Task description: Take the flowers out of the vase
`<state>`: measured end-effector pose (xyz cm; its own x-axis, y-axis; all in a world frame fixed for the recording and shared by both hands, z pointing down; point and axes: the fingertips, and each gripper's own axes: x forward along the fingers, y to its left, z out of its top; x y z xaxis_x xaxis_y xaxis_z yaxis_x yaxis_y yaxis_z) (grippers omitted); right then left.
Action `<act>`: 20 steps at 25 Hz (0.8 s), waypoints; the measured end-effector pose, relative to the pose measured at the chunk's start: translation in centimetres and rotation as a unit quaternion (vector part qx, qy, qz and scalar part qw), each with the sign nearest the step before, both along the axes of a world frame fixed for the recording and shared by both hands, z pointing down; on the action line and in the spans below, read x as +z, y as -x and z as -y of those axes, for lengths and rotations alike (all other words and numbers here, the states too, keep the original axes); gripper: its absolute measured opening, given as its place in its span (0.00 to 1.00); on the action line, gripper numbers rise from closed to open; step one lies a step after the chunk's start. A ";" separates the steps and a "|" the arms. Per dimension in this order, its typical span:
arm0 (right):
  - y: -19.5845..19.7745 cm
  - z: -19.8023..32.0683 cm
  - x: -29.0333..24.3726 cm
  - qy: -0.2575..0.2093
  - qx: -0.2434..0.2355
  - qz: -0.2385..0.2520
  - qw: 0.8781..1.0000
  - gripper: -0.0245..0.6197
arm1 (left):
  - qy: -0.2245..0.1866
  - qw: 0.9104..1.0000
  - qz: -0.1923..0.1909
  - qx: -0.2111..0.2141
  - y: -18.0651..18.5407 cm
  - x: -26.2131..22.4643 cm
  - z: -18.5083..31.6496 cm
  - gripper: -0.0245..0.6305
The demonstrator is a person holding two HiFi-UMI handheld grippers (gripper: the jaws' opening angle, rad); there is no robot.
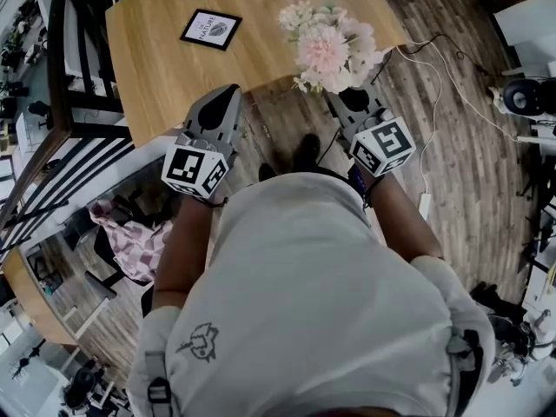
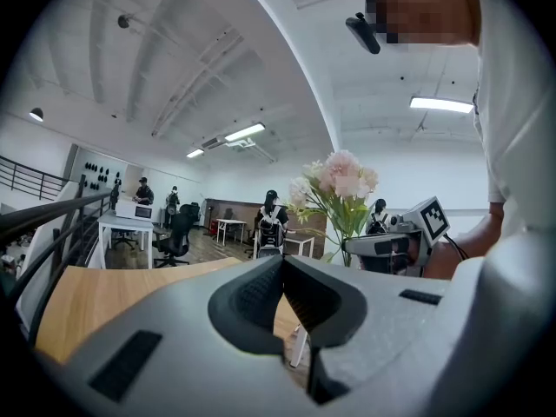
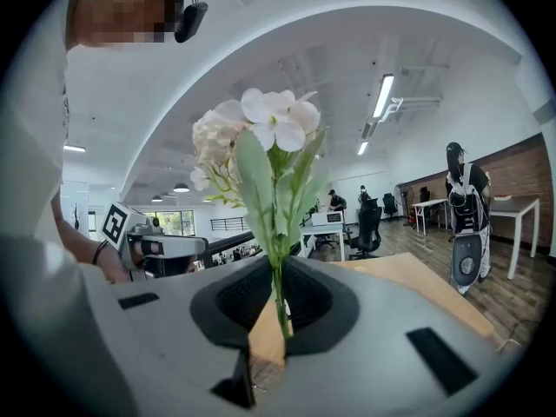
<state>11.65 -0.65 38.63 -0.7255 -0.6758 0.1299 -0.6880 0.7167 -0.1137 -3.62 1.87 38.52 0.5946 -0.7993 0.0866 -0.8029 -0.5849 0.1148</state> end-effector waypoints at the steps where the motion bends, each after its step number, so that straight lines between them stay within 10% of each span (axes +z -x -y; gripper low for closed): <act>1: 0.1 -0.4 0.0 -0.001 0.000 -0.001 1.000 0.10 | -0.002 1.000 0.000 0.001 0.2 -0.2 -0.3 0.04; 20: 4.1 -8.7 0.3 -0.016 0.008 0.001 1.000 0.10 | -0.023 0.999 -0.008 0.027 3.8 -0.8 -6.6 0.04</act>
<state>7.53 8.07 38.92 -0.7149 -0.6911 0.1062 -0.6992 0.7089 -0.0926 -7.42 8.44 37.69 0.6383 -0.7687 0.0411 -0.7681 -0.6325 0.1002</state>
